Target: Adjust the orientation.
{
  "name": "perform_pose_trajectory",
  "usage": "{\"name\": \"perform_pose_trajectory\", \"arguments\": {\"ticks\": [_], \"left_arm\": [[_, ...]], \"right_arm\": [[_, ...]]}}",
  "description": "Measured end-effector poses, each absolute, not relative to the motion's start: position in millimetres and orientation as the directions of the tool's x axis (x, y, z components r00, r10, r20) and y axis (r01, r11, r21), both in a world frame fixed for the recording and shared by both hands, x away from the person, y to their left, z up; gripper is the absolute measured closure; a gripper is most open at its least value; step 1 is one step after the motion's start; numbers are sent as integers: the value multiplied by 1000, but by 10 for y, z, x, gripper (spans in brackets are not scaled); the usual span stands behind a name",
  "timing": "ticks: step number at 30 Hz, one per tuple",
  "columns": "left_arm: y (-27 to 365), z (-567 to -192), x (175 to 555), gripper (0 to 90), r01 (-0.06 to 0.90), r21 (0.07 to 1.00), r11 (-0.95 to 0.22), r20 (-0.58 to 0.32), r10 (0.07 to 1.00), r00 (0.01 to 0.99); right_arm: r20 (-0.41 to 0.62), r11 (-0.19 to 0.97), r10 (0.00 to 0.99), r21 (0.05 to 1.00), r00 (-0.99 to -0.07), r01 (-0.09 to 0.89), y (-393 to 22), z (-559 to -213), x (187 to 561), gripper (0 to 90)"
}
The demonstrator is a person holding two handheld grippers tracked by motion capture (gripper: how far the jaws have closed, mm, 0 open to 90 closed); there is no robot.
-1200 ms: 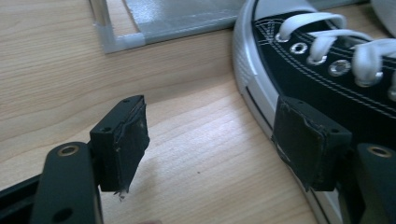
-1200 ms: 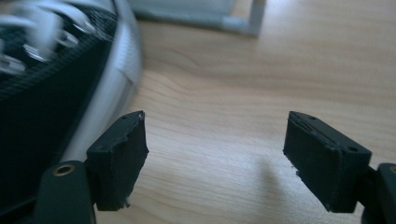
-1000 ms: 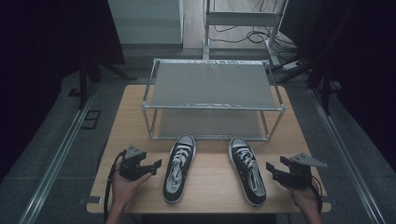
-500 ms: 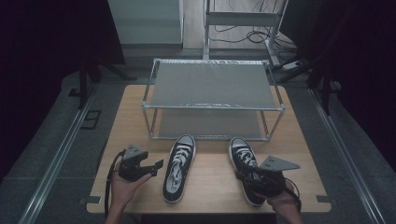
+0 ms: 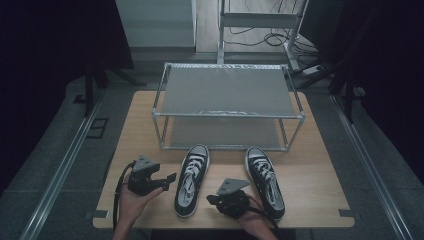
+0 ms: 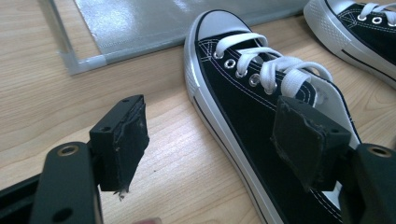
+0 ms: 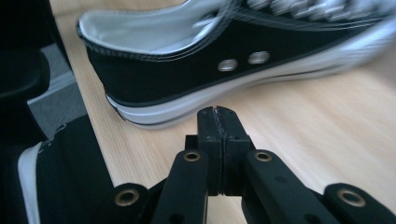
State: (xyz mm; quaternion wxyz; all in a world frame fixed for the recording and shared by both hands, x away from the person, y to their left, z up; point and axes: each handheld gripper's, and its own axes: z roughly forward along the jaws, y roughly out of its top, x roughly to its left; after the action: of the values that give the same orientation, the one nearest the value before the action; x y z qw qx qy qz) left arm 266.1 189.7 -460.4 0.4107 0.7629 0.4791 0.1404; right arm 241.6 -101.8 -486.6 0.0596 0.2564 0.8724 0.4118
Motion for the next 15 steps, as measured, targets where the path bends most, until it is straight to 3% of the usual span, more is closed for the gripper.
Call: {"name": "perform_pose_trajectory", "arguments": {"ticks": [5,15], "left_arm": [[1949,-4580,2652,268,617,763,-190,-188,849,493],[2003,-4562,2645,264,630,759,-166,-221,844,488]], "right_arm": [[100,574,428,737,-898,356,-686,-4989,2413,900],[174,525,375,770,-911,363,-398,-5062,2486,899]]}}
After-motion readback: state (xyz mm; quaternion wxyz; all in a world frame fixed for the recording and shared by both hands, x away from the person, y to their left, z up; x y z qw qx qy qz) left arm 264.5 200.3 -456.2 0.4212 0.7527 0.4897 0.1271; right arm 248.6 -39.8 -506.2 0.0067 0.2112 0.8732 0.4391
